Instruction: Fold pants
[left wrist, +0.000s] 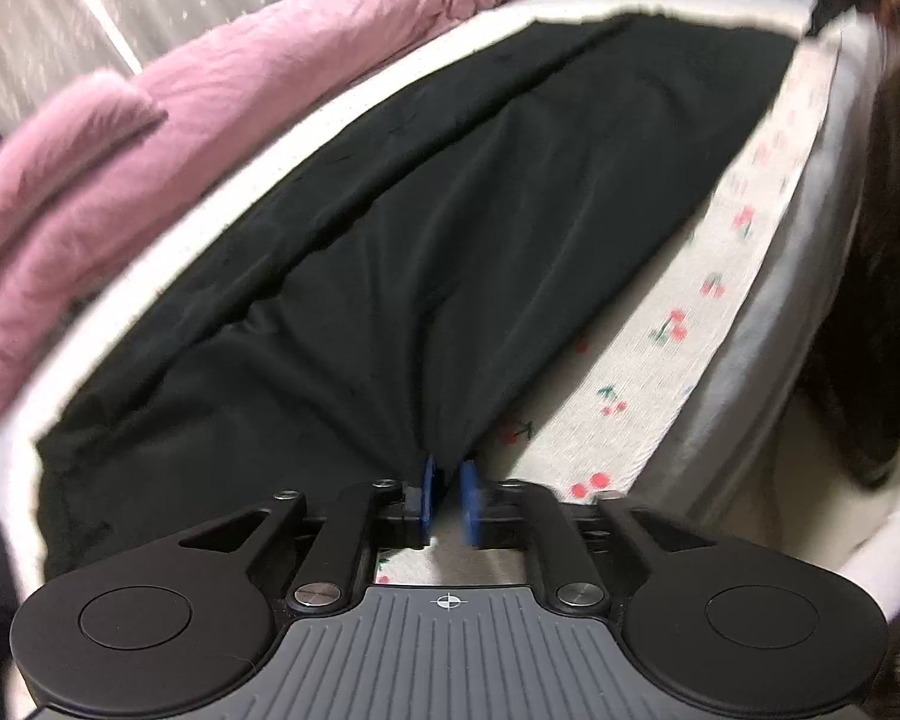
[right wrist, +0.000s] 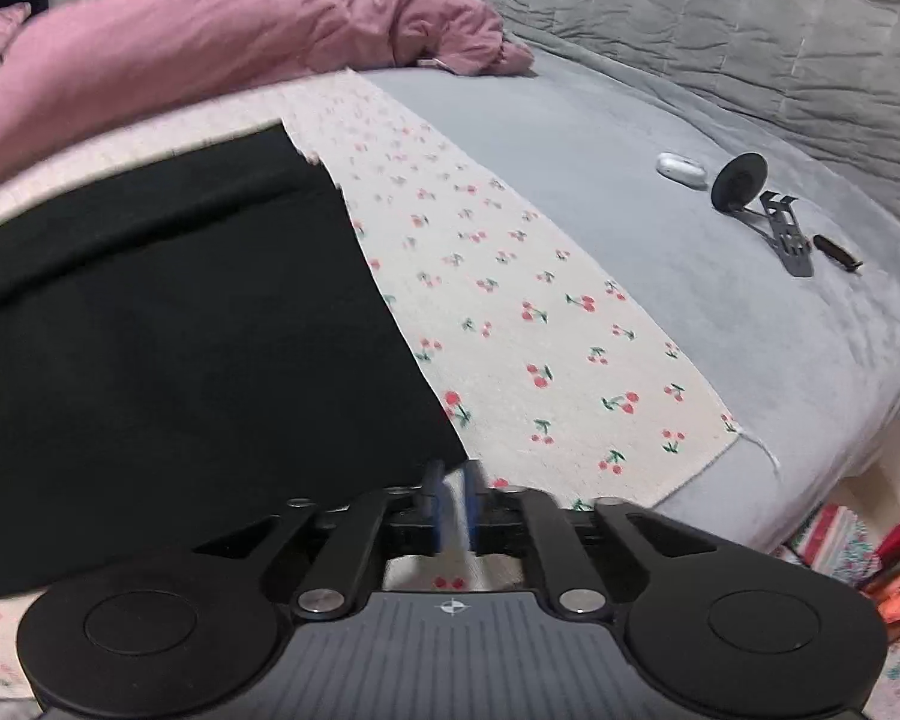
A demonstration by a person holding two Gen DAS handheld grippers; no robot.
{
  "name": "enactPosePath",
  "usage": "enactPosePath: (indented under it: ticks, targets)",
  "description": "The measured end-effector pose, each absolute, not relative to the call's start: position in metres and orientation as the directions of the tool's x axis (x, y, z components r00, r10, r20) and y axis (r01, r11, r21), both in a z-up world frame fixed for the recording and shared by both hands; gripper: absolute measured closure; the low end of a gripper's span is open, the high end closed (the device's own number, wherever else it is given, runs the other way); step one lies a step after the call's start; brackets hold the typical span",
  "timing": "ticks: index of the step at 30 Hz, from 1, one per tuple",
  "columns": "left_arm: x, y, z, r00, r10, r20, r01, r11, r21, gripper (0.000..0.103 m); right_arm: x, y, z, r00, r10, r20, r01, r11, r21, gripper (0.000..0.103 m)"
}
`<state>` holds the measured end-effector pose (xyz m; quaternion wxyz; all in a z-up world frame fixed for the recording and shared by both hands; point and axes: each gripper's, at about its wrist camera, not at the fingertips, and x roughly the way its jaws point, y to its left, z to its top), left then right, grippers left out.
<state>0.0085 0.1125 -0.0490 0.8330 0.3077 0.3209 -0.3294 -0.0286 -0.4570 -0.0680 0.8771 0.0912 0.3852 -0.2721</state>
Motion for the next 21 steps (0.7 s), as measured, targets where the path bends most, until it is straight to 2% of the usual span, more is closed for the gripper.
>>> enactPosePath:
  ticks: [1,2,4,5,10,15,18,21]
  targets:
    - [0.011,0.120,-0.044,0.547,-0.392,-0.739,0.757,0.609,0.237,0.071,-0.028,-0.462,-0.065,0.577,-0.393,-0.716,0.547,0.837,-0.018,0.064]
    - [0.013,0.128,-0.038,0.525,-0.434,-0.732,0.761,0.625,0.175,0.067,-0.031,-0.463,-0.062,0.596,-0.386,-0.704,0.547,0.837,0.005,0.057]
    - [0.016,0.142,-0.029,0.536,-0.480,-0.694,0.741,0.662,0.115,0.046,-0.022,-0.471,-0.059,0.622,-0.383,-0.683,0.544,0.839,0.026,0.056]
    - [0.017,0.147,-0.025,0.561,-0.479,-0.675,0.720,0.685,0.113,0.043,-0.017,-0.472,-0.059,0.628,-0.379,-0.679,0.538,0.843,0.028,0.055]
    - [0.049,0.158,-0.027,0.650,-0.375,-0.661,0.595,0.792,0.137,0.041,0.037,-0.497,-0.066,0.678,-0.321,-0.662,0.496,0.864,0.089,0.046]
    - [0.073,0.167,-0.049,0.658,-0.234,-0.716,0.504,0.843,0.188,0.041,0.087,-0.520,-0.082,0.667,-0.313,-0.676,0.509,0.854,0.108,0.047]
    - [0.071,0.180,-0.058,0.655,-0.207,-0.726,0.473,0.862,0.181,0.041,0.107,-0.519,-0.086,0.686,-0.315,-0.656,0.492,0.865,0.098,0.059]
    - [0.073,0.191,-0.058,0.649,-0.227,-0.726,0.442,0.889,0.117,0.038,0.122,-0.509,-0.086,0.694,-0.281,-0.662,0.439,0.895,0.080,0.092]
